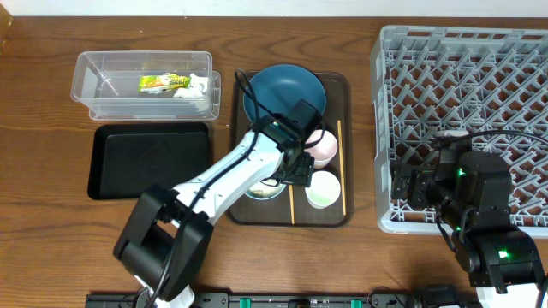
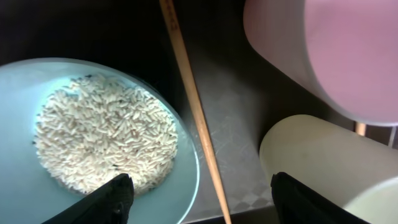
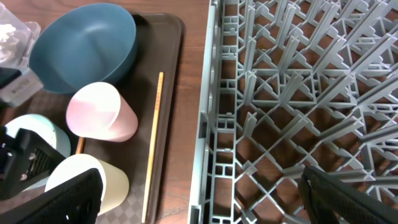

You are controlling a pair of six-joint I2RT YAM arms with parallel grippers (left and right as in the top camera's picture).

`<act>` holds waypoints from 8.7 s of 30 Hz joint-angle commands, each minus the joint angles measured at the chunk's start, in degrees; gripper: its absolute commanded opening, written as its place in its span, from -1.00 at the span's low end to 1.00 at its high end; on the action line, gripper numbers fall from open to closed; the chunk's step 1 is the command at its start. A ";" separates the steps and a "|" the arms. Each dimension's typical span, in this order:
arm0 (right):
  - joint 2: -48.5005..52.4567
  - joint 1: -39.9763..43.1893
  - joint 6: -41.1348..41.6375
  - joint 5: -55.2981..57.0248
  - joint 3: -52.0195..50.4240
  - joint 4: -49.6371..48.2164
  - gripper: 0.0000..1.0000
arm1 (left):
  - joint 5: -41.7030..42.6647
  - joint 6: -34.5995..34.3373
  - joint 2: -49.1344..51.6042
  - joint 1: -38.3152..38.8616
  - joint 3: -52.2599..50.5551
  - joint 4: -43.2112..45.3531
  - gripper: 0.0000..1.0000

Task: Sort waste into correct bins and load items into the dishwasher rack
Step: 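Grasp the light-blue rice bowl rim with the left gripper, then tip the bowl over the black tray to dump the rice, then return the empty bowl to the brown tray and release it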

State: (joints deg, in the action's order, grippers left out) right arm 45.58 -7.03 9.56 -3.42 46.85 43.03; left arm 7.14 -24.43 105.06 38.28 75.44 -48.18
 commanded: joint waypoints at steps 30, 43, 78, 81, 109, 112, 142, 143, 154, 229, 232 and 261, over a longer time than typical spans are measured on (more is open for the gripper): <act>-0.20 -0.50 -1.07 0.17 1.05 0.96 0.98 | -0.35 -0.33 5.22 0.17 -0.39 0.48 -0.79; -0.20 -0.50 -1.09 0.17 1.05 0.96 0.99 | -0.37 -0.33 4.96 0.15 -0.37 -0.81 -0.88; -0.20 -0.50 -1.07 0.17 1.05 0.96 0.98 | 1.53 9.94 -16.37 -12.22 0.09 -5.77 -0.88; -0.20 -0.50 -1.07 0.17 1.05 0.96 0.99 | 6.62 12.46 -18.08 -18.10 0.07 -5.79 -0.88; -0.20 -0.50 -1.07 0.17 1.05 1.44 0.99 | 62.93 32.37 -6.86 -67.67 -3.72 -7.30 -0.88; -0.20 -0.50 -1.07 0.17 1.05 1.55 0.98 | 66.73 32.37 -4.46 -70.10 -3.72 -8.37 -0.88; -0.20 -0.50 -1.05 0.15 1.05 1.86 0.99 | 80.13 32.09 -0.15 -76.52 -3.78 -12.35 -0.88; -0.20 -0.50 -1.05 0.15 1.05 1.86 0.98 | 77.99 31.80 -0.13 -76.65 -3.78 -11.96 -0.88; -0.20 -0.50 -1.07 0.17 1.05 2.08 0.98 | 79.97 29.07 0.07 -77.22 -3.76 -12.04 -0.88; -0.20 -0.50 -2.38 0.20 1.05 2.64 0.98 | 6.56 19.08 -8.92 -11.69 -3.67 0.11 -0.88; -0.20 -0.50 -2.38 0.20 1.05 2.62 0.98 | 8.07 17.88 -6.95 -10.75 -3.67 0.81 -0.88; -0.20 -0.50 -2.86 0.22 1.05 2.64 0.98 | 8.94 17.70 -11.21 -8.37 0.04 2.10 0.33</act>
State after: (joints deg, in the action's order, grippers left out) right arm 45.58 -7.03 7.77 -3.40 46.85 45.63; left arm 16.32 -6.66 98.45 30.02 72.07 -47.09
